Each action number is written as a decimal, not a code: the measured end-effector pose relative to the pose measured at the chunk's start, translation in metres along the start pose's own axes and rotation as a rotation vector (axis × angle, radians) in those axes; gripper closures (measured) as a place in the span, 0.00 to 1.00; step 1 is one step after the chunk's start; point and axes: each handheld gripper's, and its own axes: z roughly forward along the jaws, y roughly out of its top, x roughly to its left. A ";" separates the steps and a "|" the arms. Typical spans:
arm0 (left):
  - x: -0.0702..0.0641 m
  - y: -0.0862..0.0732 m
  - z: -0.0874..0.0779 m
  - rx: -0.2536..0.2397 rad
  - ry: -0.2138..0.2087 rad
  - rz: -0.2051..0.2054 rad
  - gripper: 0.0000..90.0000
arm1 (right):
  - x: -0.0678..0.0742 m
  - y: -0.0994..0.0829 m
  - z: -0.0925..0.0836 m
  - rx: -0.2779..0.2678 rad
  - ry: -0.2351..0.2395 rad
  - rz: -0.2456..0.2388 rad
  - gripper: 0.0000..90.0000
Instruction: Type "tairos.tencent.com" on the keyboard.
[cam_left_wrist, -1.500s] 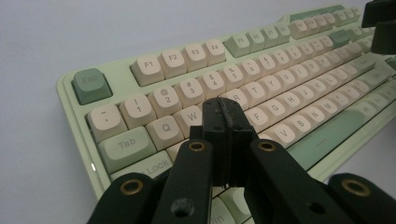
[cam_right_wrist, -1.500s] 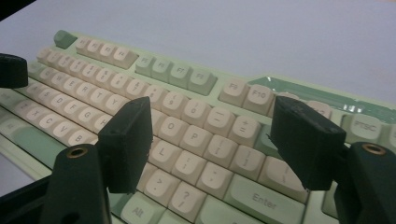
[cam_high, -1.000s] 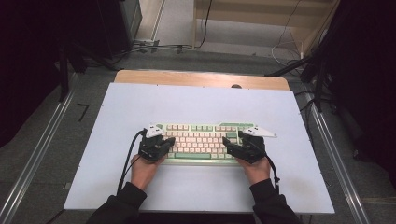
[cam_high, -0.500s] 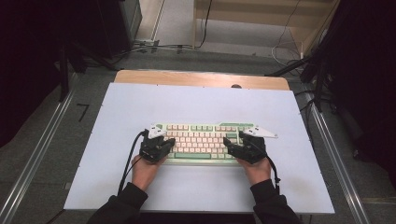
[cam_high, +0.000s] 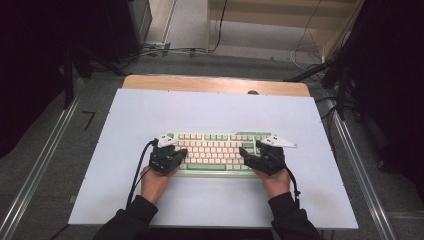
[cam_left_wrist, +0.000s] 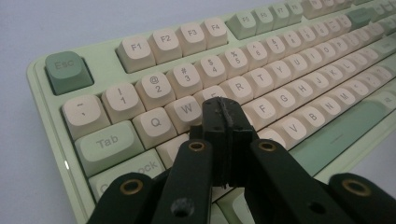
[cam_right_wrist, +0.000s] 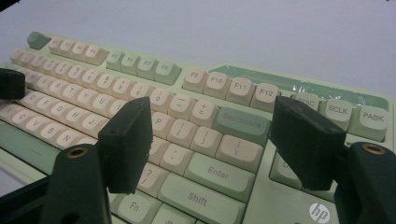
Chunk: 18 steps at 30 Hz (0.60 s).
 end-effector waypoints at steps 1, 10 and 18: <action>0.000 0.000 -0.001 -0.008 -0.007 -0.001 1.00 | 0.000 0.000 0.000 0.001 0.000 0.001 0.31; -0.002 0.002 -0.007 -0.077 -0.027 -0.007 0.60 | 0.001 0.000 0.000 0.002 0.000 0.000 0.32; -0.001 0.003 -0.008 -0.107 0.001 -0.003 0.47 | 0.004 -0.002 0.000 -0.002 0.014 -0.012 0.53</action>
